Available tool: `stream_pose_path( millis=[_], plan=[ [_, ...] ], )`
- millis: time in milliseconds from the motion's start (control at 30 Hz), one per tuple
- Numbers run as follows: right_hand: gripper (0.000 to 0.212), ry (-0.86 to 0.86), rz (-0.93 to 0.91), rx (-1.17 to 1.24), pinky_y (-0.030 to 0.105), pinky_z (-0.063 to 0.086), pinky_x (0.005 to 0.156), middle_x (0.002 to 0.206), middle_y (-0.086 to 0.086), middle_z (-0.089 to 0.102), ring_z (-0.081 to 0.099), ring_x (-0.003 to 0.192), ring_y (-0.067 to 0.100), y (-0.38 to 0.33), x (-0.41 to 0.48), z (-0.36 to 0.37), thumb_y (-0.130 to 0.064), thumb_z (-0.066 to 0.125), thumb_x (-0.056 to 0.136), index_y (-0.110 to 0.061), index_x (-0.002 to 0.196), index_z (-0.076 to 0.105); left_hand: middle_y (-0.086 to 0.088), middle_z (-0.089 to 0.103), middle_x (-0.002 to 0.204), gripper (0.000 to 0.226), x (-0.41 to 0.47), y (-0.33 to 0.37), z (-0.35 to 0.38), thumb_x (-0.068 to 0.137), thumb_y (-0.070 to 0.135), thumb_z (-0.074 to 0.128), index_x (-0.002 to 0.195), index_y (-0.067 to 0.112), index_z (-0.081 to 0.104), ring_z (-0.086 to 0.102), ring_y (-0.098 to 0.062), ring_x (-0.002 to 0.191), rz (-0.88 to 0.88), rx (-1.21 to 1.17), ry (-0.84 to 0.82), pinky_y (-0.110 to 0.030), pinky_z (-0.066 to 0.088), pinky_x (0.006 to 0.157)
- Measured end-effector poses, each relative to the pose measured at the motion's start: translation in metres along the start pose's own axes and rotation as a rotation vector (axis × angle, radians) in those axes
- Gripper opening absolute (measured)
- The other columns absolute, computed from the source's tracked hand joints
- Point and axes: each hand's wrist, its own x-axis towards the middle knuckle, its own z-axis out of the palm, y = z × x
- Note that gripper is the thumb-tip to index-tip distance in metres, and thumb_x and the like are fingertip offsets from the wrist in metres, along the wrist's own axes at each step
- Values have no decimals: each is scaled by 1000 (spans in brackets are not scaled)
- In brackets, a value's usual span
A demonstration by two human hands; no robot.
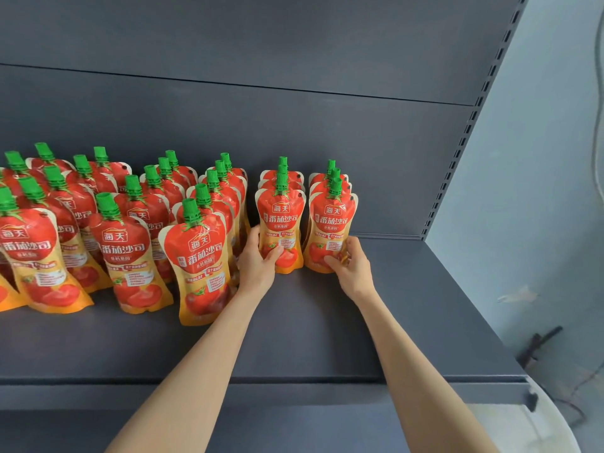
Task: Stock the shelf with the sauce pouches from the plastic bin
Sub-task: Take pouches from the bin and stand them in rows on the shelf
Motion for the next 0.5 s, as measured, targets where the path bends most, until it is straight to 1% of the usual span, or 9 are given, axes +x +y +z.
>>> stream_pose_path(
  millis=[133, 300, 433, 500],
  plan=[
    [40, 1, 14, -16, 27, 44, 91, 130, 8, 55, 54, 118, 23, -1, 0, 2, -13, 60, 91, -7, 126, 42, -5, 52, 134, 51, -1, -1, 1, 89, 22, 61, 134, 20, 38, 48, -23, 125, 7, 16, -7, -51, 41, 104],
    [42, 26, 17, -98, 38, 45, 100, 132, 8, 54, 52, 121, 25, 0, -1, 2, -15, 59, 91, -12, 130, 43, -6, 49, 137, 57, -3, 0, 1, 89, 17, 61, 137, 21, 32, 46, -25, 127, -47, 24, 0, -52, 40, 104],
    [50, 104, -18, -189, 36, 44, 99, 134, 8, 48, 47, 123, 22, -1, -12, 0, -16, 64, 88, -13, 134, 42, -6, 40, 145, 64, -16, -1, -3, 89, 18, 61, 143, 17, 26, 36, -25, 135, -44, 108, 15, -50, 31, 111],
    [50, 137, -31, -179, 29, 45, 91, 134, 7, 46, 48, 120, 20, -3, -23, -1, -17, 64, 88, -13, 133, 43, -6, 35, 148, 64, -28, 1, -6, 90, 20, 60, 144, 15, 26, 32, -24, 137, -19, 136, 31, -49, 30, 111]
  ],
)
